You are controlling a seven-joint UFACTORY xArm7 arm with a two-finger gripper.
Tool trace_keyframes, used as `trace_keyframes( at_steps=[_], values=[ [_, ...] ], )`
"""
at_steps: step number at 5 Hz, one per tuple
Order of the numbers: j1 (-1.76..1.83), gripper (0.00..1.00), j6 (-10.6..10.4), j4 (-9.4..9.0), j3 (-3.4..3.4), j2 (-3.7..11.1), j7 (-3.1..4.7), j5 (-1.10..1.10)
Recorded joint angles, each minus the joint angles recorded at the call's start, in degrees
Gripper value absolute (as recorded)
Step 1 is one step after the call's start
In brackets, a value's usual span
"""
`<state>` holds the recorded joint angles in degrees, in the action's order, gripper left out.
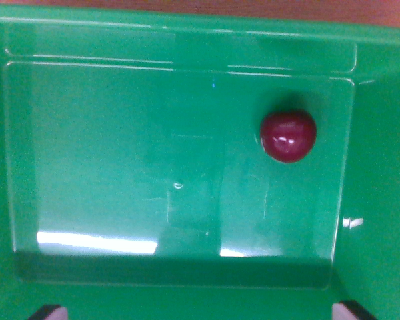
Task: Pick fruit
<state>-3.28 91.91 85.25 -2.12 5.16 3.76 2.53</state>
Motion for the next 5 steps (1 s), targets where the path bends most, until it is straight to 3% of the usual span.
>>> trace_keyframes(
  at_steps=[1, 2, 3, 4, 5],
  values=[
    [-0.12, 0.0, -1.5, -0.64, 0.15, 0.67, 0.1, 0.32],
    [-0.12, 0.0, -1.5, -0.64, 0.15, 0.67, 0.1, 0.32],
    [-0.26, 0.0, -3.2, -1.37, 0.32, 1.44, 0.22, 0.69],
    [-0.26, 0.0, -3.2, -1.37, 0.32, 1.44, 0.22, 0.69],
    [-0.41, 0.0, -5.1, -2.21, 0.51, 2.32, 0.36, 1.11]
  ],
)
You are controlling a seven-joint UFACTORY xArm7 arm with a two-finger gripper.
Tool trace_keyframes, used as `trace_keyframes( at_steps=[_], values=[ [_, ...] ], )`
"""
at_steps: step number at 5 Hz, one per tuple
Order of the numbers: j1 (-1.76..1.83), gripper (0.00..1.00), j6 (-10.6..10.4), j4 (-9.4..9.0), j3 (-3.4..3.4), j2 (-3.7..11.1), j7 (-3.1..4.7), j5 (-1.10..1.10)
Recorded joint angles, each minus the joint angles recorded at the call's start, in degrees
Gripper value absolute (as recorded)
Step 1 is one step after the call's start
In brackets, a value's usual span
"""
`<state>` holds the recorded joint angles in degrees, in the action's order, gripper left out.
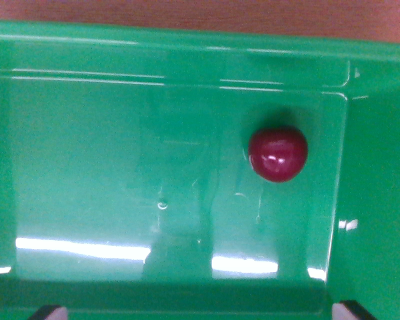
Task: Pick fruit
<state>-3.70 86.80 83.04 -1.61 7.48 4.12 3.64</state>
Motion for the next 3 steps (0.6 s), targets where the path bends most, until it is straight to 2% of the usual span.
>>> trace_keyframes(
  at_steps=[1, 2, 3],
  values=[
    [0.0, 0.0, 0.0, 0.0, 0.0, 0.0, 0.0, 0.0],
    [-0.17, 0.0, -2.0, -0.88, 0.2, 0.93, 0.14, 0.44],
    [-0.17, 0.0, -2.0, -0.88, 0.2, 0.93, 0.14, 0.44]
  ],
)
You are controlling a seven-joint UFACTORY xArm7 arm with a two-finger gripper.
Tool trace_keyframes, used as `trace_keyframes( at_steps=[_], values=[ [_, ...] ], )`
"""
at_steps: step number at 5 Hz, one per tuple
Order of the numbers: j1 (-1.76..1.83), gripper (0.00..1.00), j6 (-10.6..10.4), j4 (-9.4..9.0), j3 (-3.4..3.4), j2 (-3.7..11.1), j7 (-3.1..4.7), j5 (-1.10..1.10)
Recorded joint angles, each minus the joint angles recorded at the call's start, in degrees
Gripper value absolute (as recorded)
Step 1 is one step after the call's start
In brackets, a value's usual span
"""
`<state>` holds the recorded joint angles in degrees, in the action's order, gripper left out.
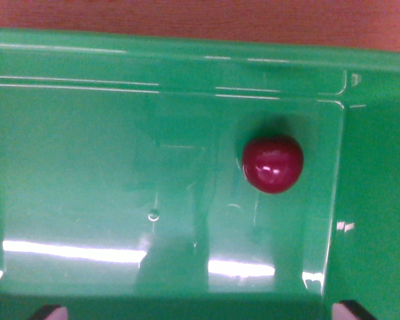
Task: Pick fruit
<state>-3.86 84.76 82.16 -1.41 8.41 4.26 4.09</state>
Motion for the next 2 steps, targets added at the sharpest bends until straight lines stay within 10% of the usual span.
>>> trace_keyframes(
  at_steps=[1, 2],
  values=[
    [-0.19, 0.0, -2.4, -1.03, 0.24, 1.09, 0.17, 0.52],
    [-0.19, 0.0, -2.4, -1.03, 0.24, 1.09, 0.17, 0.52]
  ],
)
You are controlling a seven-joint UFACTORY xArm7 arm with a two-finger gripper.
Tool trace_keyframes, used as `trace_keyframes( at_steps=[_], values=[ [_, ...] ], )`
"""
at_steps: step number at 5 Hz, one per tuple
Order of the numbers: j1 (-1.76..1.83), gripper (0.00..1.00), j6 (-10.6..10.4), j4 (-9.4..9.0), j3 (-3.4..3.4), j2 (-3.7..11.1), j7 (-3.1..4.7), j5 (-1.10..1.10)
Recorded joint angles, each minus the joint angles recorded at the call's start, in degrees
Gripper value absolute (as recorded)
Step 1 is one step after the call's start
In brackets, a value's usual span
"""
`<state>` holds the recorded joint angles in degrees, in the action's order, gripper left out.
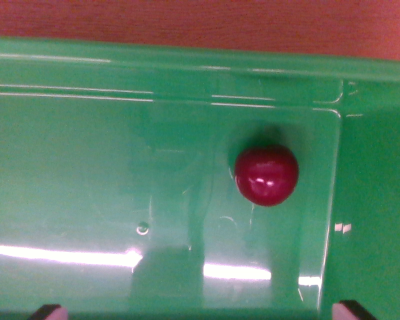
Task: Pick fruit
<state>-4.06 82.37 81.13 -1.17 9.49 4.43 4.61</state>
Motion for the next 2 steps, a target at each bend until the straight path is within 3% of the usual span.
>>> trace_keyframes(
  at_steps=[1, 2],
  values=[
    [-0.2, 0.0, -2.4, -1.06, 0.24, 1.11, 0.17, 0.53],
    [-0.2, 0.0, -2.4, -1.06, 0.24, 1.11, 0.17, 0.53]
  ],
)
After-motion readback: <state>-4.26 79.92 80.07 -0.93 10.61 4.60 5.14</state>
